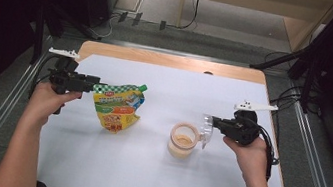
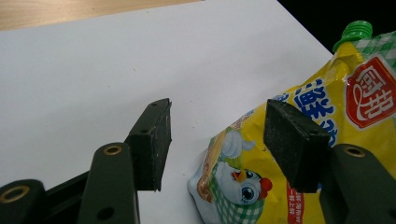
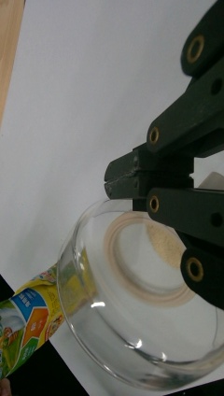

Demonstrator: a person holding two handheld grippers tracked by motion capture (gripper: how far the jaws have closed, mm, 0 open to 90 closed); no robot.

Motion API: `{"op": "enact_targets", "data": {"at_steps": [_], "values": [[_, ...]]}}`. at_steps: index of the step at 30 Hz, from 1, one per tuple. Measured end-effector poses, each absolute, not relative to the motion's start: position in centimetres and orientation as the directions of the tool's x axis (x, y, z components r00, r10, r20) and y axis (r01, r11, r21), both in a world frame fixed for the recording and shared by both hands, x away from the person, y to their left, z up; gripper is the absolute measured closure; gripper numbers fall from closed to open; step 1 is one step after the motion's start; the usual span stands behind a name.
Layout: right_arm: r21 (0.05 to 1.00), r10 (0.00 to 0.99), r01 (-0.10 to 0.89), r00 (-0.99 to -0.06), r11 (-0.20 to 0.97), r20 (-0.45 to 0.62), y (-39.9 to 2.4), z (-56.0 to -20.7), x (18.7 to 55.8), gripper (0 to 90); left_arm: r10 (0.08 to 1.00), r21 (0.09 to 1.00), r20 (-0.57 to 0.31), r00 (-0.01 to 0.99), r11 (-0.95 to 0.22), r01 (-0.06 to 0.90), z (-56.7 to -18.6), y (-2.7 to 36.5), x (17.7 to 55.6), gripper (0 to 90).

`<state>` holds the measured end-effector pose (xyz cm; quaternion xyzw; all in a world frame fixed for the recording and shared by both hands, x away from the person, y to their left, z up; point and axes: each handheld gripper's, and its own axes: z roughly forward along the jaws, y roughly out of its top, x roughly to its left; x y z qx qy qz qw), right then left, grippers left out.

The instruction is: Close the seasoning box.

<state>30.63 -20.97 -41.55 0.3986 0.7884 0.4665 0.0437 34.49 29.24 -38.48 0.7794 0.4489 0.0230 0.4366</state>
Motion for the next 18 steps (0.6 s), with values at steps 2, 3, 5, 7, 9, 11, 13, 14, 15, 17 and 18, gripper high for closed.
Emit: {"op": "enact_targets", "data": {"at_steps": [2,3,5,7,9,11,13,14,15,17,18], "values": [[0.771,0.661,0.586,-0.685,0.248,0.308,-20.7,-41.4,30.5,90.0,0.721,0.701,-0.355,0.595,-0.216,0.68,-38.5,29.2,34.5,42.5],[0.774,0.656,0.582,-0.69,0.25,0.307,-20.5,-41.4,30.5,90.0,0.722,0.7,-0.355,0.594,-0.216,0.68,-38.5,29.3,34.5,42.5],[0.777,0.648,0.573,-0.7,0.261,0.298,-20.2,-41.3,30.4,90.0,0.72,0.7,-0.357,0.595,-0.215,0.681,-38.5,29.3,34.5,42.4],[0.779,0.642,0.567,-0.707,0.267,0.295,-19.8,-41.2,30.3,90.0,0.72,0.7,-0.358,0.594,-0.214,0.681,-38.5,29.3,34.5,42.2],[0.781,0.638,0.561,-0.714,0.276,0.288,-19.6,-41.1,30.2,90.0,0.72,0.699,-0.358,0.594,-0.215,0.682,-38.5,29.3,34.4,41.9],[0.785,0.633,0.553,-0.721,0.278,0.284,-19.3,-41.1,30.2,90.0,0.721,0.697,-0.355,0.595,-0.221,0.682,-38.6,29.3,34.4,41.9],[0.786,0.632,0.551,-0.722,0.281,0.28,-19.2,-41.1,30.2,88.6,0.722,0.696,-0.355,0.594,-0.22,0.683,-38.6,29.3,34.4,41.7],[0.787,0.63,0.547,-0.726,0.285,0.276,-19.2,-41.1,30.2,86.9,0.721,0.697,-0.356,0.595,-0.22,0.683,-38.6,29.3,34.4,41.6],[0.787,0.631,0.548,-0.725,0.285,0.276,-19.1,-41.1,30.3,84.8,0.721,0.697,-0.356,0.594,-0.219,0.683,-38.6,29.3,34.3,41.6],[0.786,0.635,0.548,-0.722,0.286,0.273,-19.2,-41.2,30.4,80.3,0.722,0.696,-0.355,0.593,-0.219,0.683,-38.7,29.3,34.3,41.5],[0.787,0.639,0.549,-0.719,0.283,0.272,-19.3,-41.2,30.4,78.0,0.722,0.696,-0.355,0.593,-0.219,0.684,-38.7,29.3,34.3,41.4]]}}
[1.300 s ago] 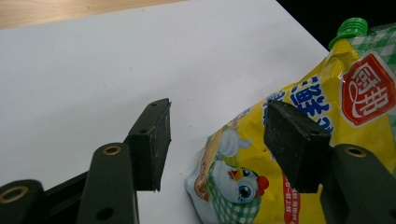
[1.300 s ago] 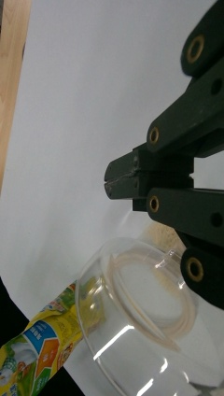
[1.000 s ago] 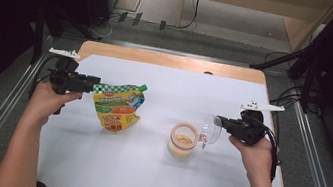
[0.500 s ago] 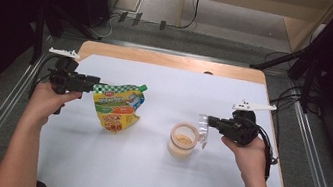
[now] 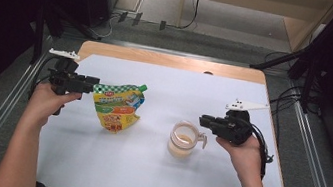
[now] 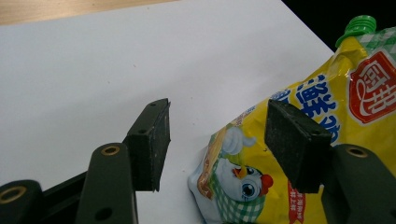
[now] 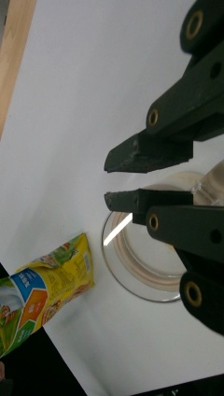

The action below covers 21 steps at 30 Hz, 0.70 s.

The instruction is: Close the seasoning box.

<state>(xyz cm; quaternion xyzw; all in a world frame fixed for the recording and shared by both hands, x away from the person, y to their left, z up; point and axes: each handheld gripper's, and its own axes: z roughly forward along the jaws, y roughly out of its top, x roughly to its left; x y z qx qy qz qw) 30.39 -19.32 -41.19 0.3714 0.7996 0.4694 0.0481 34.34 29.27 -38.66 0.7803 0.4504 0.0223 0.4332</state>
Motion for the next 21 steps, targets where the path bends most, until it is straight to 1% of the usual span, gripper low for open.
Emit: {"op": "enact_targets", "data": {"at_steps": [2,5,7,9,15,21], "values": [[0.789,0.645,0.547,-0.716,0.28,0.267,-19.7,-41.3,30.5,74.0,0.722,0.696,-0.356,0.593,-0.219,0.684,-38.7,29.3,34.3,41.3],[0.795,0.668,0.543,-0.7,0.27,0.251,-20.4,-41.4,30.8,61.7,0.724,0.696,-0.355,0.592,-0.219,0.684,-38.7,29.2,34.3,41.3],[0.798,0.682,0.548,-0.686,0.252,0.255,-21.0,-41.4,31.0,56.5,0.721,0.696,-0.356,0.595,-0.22,0.683,-38.7,29.2,34.3,41.2],[0.803,0.687,0.55,-0.676,0.231,0.266,-21.7,-41.5,31.1,54.5,0.717,0.696,-0.356,0.599,-0.224,0.682,-38.8,29.1,34.3,41.2],[0.82,0.706,0.532,-0.663,0.212,0.248,-23.5,-41.6,31.3,50.6,0.718,0.693,-0.355,0.599,-0.228,0.684,-38.9,29.0,34.4,41.0],[0.828,0.735,0.532,-0.632,0.179,0.247,-25.2,-42.1,31.6,42.7,0.716,0.695,-0.35,0.604,-0.234,0.68,-38.9,29.0,34.3,41.1]]}}
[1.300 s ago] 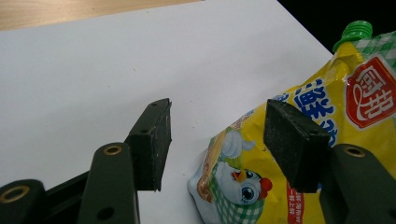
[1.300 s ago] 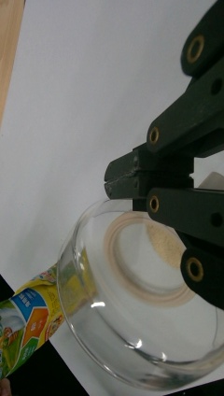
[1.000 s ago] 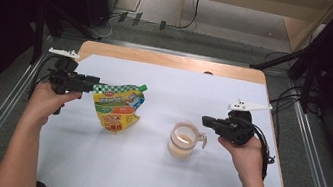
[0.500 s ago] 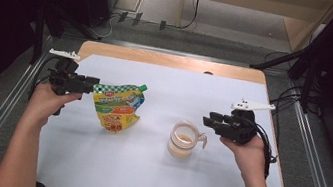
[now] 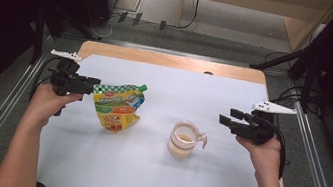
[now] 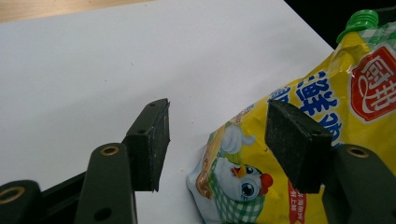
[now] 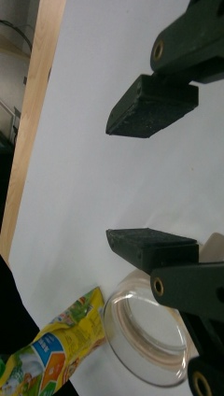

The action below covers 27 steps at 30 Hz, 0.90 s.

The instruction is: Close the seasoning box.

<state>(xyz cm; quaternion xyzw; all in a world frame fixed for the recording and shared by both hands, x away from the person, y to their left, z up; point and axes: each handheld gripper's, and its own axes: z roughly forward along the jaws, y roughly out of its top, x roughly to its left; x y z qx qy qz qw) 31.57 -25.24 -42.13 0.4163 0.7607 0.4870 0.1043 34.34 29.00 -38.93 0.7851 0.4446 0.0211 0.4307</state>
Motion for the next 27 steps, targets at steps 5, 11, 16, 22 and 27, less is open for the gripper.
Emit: {"op": "enact_targets", "data": {"at_steps": [5,11,16,22,27], "values": [[0.83,0.767,0.527,-0.605,0.183,0.214,-26.2,-42.8,31.7,37.9,0.718,0.696,-0.349,0.603,-0.232,0.68,-39.0,29.1,34.4,41.3],[0.839,0.791,0.507,-0.588,0.199,0.167,-27.0,-44.2,31.8,30.0,0.719,0.692,-0.352,0.6,-0.232,0.684,-39.2,29.1,34.5,41.3],[0.829,0.796,0.525,-0.577,0.19,0.182,-27.4,-45.6,32.0,28.3,0.722,0.69,-0.35,0.596,-0.232,0.686,-39.4,29.1,34.7,41.3],[0.815,0.814,0.552,-0.547,0.176,0.195,-27.8,-46.9,32.1,27.7,0.731,0.685,-0.35,0.585,-0.227,0.693,-39.8,29.1,34.9,41.3],[0.804,0.824,0.563,-0.537,0.191,0.181,-27.8,-47.6,32.3,26.6,0.74,0.684,-0.346,0.577,-0.222,0.695,-40.3,29.2,35.1,41.4]]}}
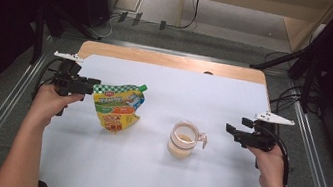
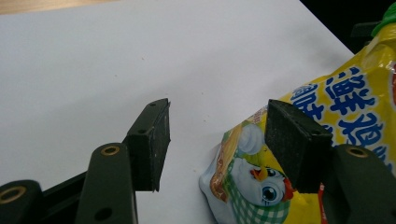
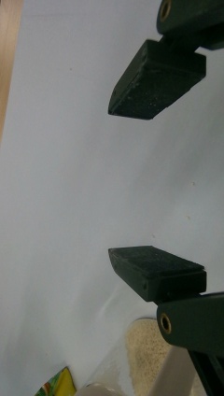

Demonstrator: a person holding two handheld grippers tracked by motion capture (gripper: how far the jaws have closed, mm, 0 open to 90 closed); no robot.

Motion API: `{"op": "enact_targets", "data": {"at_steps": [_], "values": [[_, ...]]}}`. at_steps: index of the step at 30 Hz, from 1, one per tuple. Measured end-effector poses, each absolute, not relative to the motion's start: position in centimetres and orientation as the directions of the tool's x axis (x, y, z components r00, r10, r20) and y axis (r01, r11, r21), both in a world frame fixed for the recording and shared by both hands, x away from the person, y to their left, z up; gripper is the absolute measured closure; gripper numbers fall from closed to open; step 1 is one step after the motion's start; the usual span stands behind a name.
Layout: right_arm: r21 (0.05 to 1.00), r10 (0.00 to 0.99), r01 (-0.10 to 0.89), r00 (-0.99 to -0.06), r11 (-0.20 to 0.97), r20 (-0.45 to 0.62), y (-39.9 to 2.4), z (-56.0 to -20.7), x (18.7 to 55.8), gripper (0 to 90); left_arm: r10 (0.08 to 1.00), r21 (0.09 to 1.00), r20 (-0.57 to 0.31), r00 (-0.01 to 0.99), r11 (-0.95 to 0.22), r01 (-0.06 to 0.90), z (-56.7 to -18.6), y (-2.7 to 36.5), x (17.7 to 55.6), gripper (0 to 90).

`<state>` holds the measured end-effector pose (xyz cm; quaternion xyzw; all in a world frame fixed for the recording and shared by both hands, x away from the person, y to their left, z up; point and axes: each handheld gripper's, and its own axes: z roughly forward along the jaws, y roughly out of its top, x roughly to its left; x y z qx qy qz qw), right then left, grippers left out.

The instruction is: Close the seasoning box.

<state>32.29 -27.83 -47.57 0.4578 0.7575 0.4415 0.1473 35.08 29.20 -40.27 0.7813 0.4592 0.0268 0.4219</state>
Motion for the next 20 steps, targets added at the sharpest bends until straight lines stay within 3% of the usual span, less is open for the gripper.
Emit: {"op": "enact_targets", "data": {"at_steps": [13,20], "values": [[0.793,0.826,0.572,-0.538,0.209,0.169,-27.46,-48.08,32.43,26.6,0.744,0.674,-0.353,0.567,-0.217,0.706,-40.83,29.28,35.25,40.4],[0.788,0.826,0.576,-0.538,0.217,0.166,-27.33,-48.24,32.49,26.6,0.786,0.687,-0.307,0.537,-0.207,0.697,-41.15,29.52,35.31,41.7]]}}
